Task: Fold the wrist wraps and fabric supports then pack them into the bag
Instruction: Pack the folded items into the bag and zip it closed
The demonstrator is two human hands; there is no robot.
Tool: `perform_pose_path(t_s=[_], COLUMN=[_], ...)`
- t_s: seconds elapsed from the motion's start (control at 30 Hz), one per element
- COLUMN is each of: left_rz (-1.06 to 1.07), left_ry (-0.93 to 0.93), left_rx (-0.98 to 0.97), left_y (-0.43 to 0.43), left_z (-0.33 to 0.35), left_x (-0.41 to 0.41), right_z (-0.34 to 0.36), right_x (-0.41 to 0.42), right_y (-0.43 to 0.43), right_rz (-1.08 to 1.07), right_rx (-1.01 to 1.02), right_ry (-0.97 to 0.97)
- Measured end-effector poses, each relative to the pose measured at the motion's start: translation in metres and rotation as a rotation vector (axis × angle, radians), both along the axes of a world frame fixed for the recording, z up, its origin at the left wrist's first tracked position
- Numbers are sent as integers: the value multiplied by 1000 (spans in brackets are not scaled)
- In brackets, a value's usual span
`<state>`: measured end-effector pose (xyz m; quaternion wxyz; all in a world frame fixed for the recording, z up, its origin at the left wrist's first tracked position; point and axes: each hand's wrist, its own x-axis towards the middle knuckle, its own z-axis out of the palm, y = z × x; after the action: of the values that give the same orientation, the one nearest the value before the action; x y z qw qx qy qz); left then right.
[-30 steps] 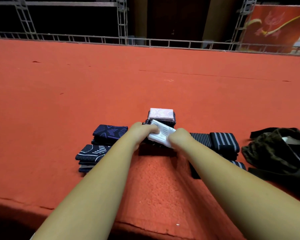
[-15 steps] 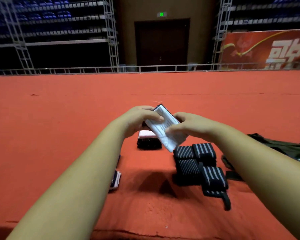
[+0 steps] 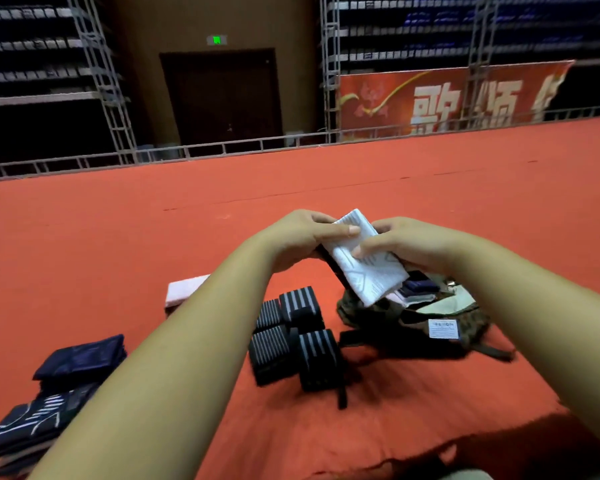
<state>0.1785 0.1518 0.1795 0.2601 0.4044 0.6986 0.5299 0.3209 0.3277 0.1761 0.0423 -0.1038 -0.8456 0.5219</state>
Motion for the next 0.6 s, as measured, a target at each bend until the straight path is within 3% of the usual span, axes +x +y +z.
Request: perform_pose_path(t_s=[0.17, 0.37, 0.53, 0.6], left_rz=[21, 208, 31, -73], left_ry=[-45, -70, 698, 907], left_rx=[28, 14, -414, -567], left_y=[81, 173, 229, 248], left_z=[-13, -31, -66, -71], left_x=[20, 22, 15, 20], right_z=[-9, -31, -70, -88], right_x=[26, 51, 60, 61], right_y=[73, 155, 214, 231], right_rz=[-96, -355, -541, -591], right_rx=[-63, -201, -295, -348], right_ry=[-15, 116, 162, 179])
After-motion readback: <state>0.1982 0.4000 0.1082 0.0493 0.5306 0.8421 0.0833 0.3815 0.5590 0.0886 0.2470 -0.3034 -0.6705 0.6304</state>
